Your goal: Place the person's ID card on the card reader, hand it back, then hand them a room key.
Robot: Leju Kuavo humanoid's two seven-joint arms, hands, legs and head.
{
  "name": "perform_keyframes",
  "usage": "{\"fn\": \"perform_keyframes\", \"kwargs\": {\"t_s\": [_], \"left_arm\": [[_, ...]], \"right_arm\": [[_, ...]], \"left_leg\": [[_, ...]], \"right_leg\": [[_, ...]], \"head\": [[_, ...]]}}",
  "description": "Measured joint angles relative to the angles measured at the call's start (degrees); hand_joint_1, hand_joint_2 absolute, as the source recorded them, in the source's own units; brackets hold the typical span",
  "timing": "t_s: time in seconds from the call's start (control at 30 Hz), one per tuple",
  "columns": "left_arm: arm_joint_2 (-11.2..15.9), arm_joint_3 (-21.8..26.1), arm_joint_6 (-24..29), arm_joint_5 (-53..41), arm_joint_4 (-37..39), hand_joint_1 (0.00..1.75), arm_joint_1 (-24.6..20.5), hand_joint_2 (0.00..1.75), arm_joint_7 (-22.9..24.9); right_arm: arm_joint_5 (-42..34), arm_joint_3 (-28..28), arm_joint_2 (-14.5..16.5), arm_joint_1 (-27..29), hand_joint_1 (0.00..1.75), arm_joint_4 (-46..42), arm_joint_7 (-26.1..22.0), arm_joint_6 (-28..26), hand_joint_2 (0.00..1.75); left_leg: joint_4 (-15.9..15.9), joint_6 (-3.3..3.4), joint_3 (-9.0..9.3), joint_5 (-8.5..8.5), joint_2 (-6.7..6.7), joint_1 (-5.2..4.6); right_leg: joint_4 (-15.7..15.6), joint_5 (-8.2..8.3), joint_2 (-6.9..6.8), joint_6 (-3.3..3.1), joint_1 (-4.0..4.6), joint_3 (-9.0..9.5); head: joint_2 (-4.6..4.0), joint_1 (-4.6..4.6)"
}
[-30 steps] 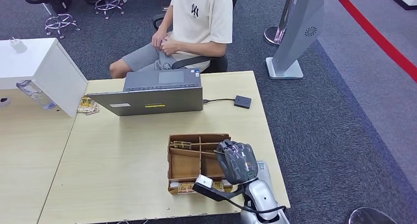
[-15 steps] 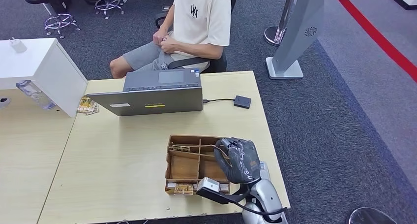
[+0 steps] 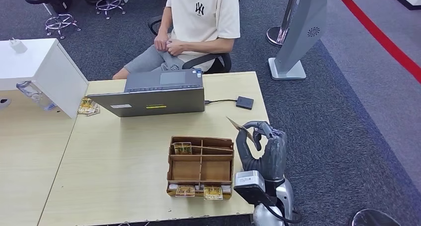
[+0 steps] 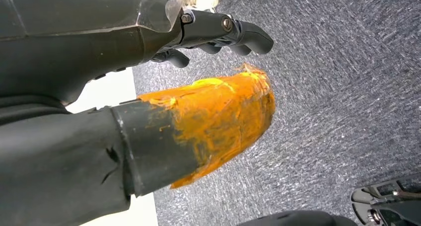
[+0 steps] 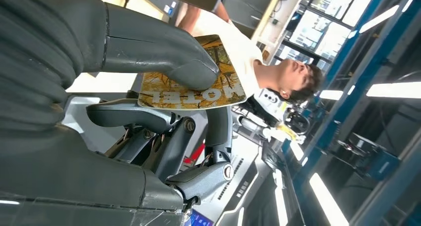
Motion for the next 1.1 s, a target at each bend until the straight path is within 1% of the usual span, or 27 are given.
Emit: {"fn": "perform_keyframes", "kwargs": {"t_s": [0.2,0.33,0.4,0.5,0.6,0.7,0.77,0.8,0.87,0.93,0.97,1.03,1.1], "left_arm": [[-0.1,0.0,0.0,-0.1,0.0,0.00,0.0,0.00,-0.2],[-0.1,0.0,-0.1,-0.8,0.0,0.00,-0.1,0.00,-0.3],[0.0,0.0,-0.2,-1.5,0.0,0.00,-0.1,0.00,-0.3],[0.0,0.0,-0.6,-2.7,0.0,0.00,-0.3,0.00,-0.2],[0.1,0.0,-1.1,-3.6,0.0,0.00,-0.6,0.00,0.0],[0.2,0.0,-1.7,-4.2,0.0,0.00,-0.8,0.00,0.2],[0.4,-0.1,-2.3,-4.8,0.0,0.00,-1.1,0.00,0.6],[0.5,-0.2,-2.7,-5.2,0.0,0.00,-1.4,0.00,0.8],[0.6,-0.5,-3.5,-5.8,0.0,0.00,-2.2,0.00,1.1],[0.7,-0.7,-4.1,-6.2,0.0,0.00,-2.7,0.00,1.4],[0.7,-0.8,-4.3,-6.3,0.0,0.00,-3.0,0.00,1.4],[0.8,-1.1,-4.4,-6.4,0.0,0.00,-3.3,0.00,1.5],[0.9,-1.3,-4.5,-6.4,0.0,0.00,-3.5,0.00,1.5]], "right_arm": [[-0.8,1.4,-0.7,0.2,1.75,-1.3,0.7,0.0,1.75],[2.7,2.7,-1.2,-0.7,1.75,-0.9,1.3,0.1,1.75],[6.8,3.1,-1.3,-1.9,1.75,-0.2,1.3,0.1,1.75],[17.0,3.2,-0.9,-4.7,1.75,1.9,0.3,0.1,1.75],[26.3,2.2,0.3,-7.9,1.75,4.4,-1.7,0.1,1.75],[31.7,0.6,1.1,-10.6,1.75,6.5,-2.3,0.1,1.75],[36.4,-0.1,1.5,-13.6,1.75,8.3,-0.2,0.1,1.75],[38.9,-0.3,1.7,-15.5,1.75,9.5,1.7,0.1,1.75],[42.8,-0.2,1.7,-19.6,1.75,12.2,6.7,0.1,1.75],[45.2,0.6,1.7,-23.5,1.75,15.2,11.6,0.1,1.75],[46.0,1.0,1.6,-25.1,1.75,16.5,13.4,0.1,1.75],[46.8,1.8,1.4,-27.4,1.75,18.6,14.9,0.1,1.75],[47.1,2.2,1.3,-28.6,1.75,19.9,15.1,0.1,1.75]], "left_leg": [[0.0,0.00,0.00,0.00,0.00,0.01],[0.0,0.00,0.00,0.00,0.00,0.01],[0.0,0.00,0.00,0.01,0.00,0.01],[0.0,0.00,0.01,0.01,0.01,0.01],[0.0,0.00,0.03,0.02,0.01,0.01],[0.0,0.00,0.02,0.02,0.02,0.01],[0.0,0.00,0.03,0.02,0.12,0.01],[0.0,-0.01,0.04,0.02,0.16,0.01],[0.0,-0.03,0.04,0.05,0.19,0.01],[0.0,-0.06,0.06,0.08,0.21,0.01],[0.0,-0.06,0.07,0.08,0.22,0.01],[0.0,-0.06,0.07,0.08,0.22,0.01],[0.0,-0.06,0.07,0.08,0.21,0.01]], "right_leg": [[0.0,0.00,0.00,0.00,0.01,0.00],[0.0,0.01,0.01,0.00,0.00,0.01],[0.0,0.01,0.01,-0.01,0.00,0.01],[0.0,0.02,0.02,-0.01,0.00,0.01],[0.0,0.03,0.00,-0.02,0.01,0.03],[0.0,0.03,0.01,-0.02,0.01,0.04],[0.0,0.06,0.10,-0.04,0.00,0.02],[0.0,0.08,0.13,-0.04,0.00,0.01],[0.0,0.11,0.13,-0.05,0.00,0.02],[0.0,0.15,0.14,-0.09,0.00,0.02],[0.0,0.17,0.16,-0.11,0.01,0.02],[0.0,0.17,0.16,-0.12,0.01,0.02],[0.0,0.17,0.16,-0.12,0.01,0.01]], "head": [[0.00,-0.01],[0.00,-0.01],[0.00,-0.01],[0.00,0.00],[0.00,-0.01],[0.00,0.02],[0.00,0.01],[0.00,-0.01],[0.00,0.01],[0.00,0.00],[0.00,0.00],[0.00,0.00],[0.00,-0.01]]}}
